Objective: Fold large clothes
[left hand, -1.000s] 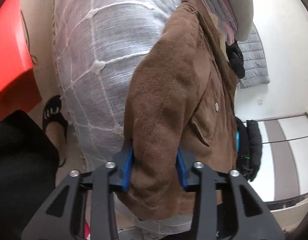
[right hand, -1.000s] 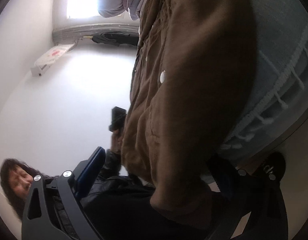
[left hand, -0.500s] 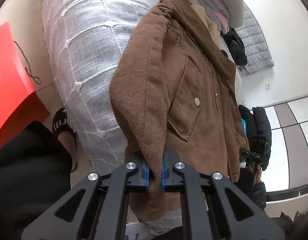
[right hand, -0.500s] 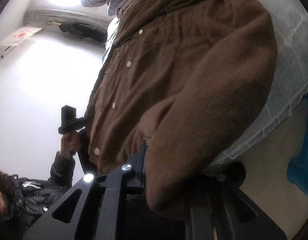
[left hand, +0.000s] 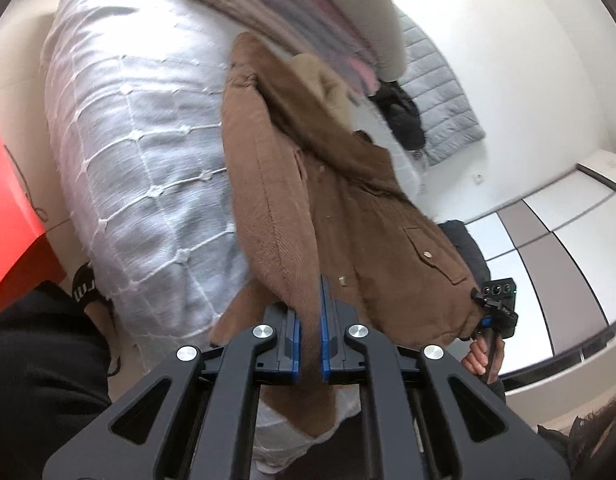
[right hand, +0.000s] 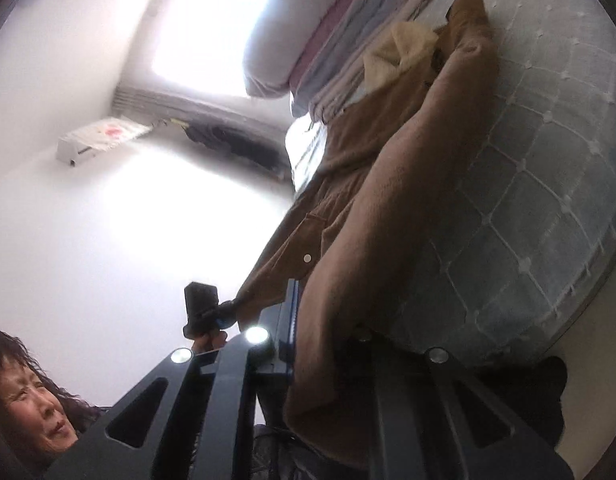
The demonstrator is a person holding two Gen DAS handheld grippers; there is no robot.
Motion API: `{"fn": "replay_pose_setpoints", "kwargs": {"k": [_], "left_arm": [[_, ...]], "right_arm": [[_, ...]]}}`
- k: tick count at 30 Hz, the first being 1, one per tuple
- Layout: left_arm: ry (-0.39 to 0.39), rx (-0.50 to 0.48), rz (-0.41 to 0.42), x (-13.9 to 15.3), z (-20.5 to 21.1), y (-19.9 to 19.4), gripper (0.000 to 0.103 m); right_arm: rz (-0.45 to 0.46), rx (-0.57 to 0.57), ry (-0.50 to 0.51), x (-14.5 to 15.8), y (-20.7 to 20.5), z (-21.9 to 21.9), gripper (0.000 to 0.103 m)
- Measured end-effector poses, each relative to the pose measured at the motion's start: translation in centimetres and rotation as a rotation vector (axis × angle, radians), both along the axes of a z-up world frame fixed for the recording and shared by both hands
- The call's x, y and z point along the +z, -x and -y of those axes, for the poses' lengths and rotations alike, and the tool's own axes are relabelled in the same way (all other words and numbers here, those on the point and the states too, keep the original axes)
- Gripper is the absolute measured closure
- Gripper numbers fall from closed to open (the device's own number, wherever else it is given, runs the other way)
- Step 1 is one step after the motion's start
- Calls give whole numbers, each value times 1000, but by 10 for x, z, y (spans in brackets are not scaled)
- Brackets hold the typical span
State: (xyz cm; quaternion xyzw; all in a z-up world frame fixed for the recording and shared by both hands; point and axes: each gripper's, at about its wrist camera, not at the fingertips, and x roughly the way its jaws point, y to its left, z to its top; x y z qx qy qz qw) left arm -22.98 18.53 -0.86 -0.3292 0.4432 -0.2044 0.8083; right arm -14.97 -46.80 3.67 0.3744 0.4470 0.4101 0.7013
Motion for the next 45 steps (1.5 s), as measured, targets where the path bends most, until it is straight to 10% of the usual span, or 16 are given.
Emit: {"fn": "replay_pose_setpoints", "kwargs": {"k": [11, 13, 15, 23, 37, 45], "left_arm": [[21, 36, -210, -90, -37, -7, 89], [41, 60, -229, -107, -45, -5, 82], [80, 102, -243, -124, -57, -2, 73], [236, 200, -197, -160, -86, -21, 52], [274, 200, -105, -156, -109, -50, 16], [198, -143, -228, -177, -31, -56, 14]], "right_arm": [[-149, -27, 83, -65, 8, 31, 83], [-165, -22, 85, -68, 4, 30, 46], [-169, -28, 98, -73, 5, 35, 34], [-214, -14, 120, -87, -17, 15, 33], [-300, -73, 69, -120, -16, 12, 33], [-274, -69, 42, -120, -14, 7, 33]]}}
